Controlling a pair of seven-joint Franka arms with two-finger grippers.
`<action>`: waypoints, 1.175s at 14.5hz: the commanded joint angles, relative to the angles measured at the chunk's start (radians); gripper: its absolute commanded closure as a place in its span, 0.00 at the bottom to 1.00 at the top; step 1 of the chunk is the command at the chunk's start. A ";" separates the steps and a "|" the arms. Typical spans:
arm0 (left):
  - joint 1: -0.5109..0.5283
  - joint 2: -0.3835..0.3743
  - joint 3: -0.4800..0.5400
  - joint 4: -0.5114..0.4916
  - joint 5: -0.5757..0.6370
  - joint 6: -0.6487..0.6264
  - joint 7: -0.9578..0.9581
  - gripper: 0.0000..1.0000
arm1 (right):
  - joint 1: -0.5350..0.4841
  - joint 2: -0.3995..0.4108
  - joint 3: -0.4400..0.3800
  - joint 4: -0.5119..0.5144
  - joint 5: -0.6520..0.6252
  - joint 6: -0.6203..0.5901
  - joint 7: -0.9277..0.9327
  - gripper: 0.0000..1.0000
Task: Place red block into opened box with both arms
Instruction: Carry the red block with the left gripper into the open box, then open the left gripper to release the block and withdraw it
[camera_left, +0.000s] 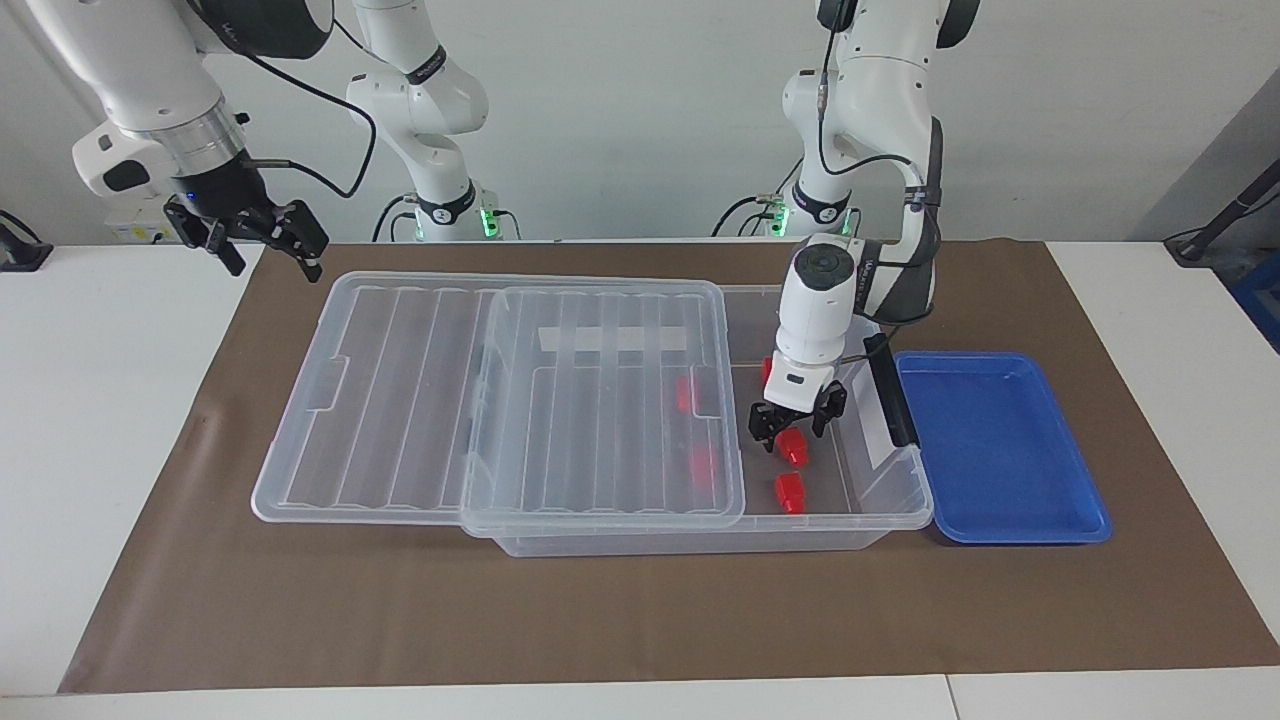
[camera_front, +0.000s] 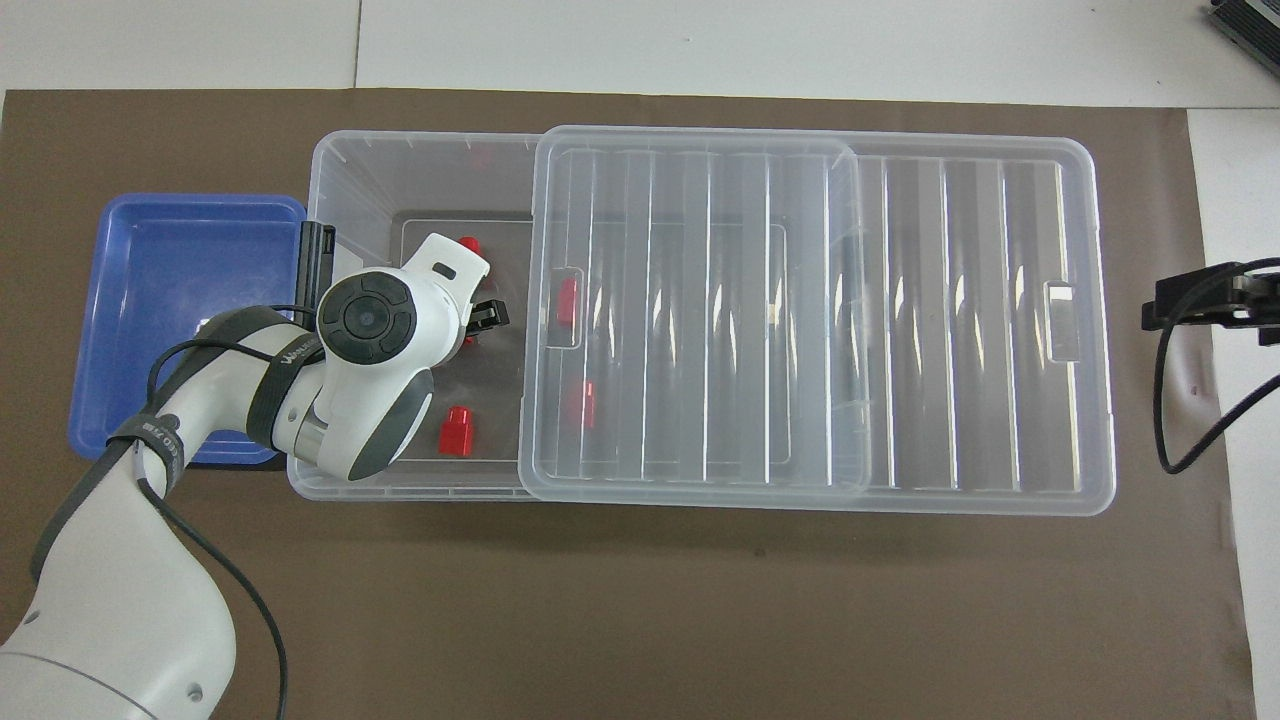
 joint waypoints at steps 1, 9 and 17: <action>-0.030 -0.021 0.015 0.044 0.027 -0.100 -0.102 0.00 | -0.012 0.002 0.004 0.004 0.026 -0.007 0.016 0.00; -0.030 -0.135 0.015 0.124 0.024 -0.334 -0.202 0.00 | -0.010 0.000 0.004 -0.002 0.026 -0.007 0.017 0.00; 0.078 -0.175 0.027 0.388 -0.019 -0.668 0.073 0.00 | -0.010 -0.004 0.004 -0.006 0.026 -0.005 0.014 0.00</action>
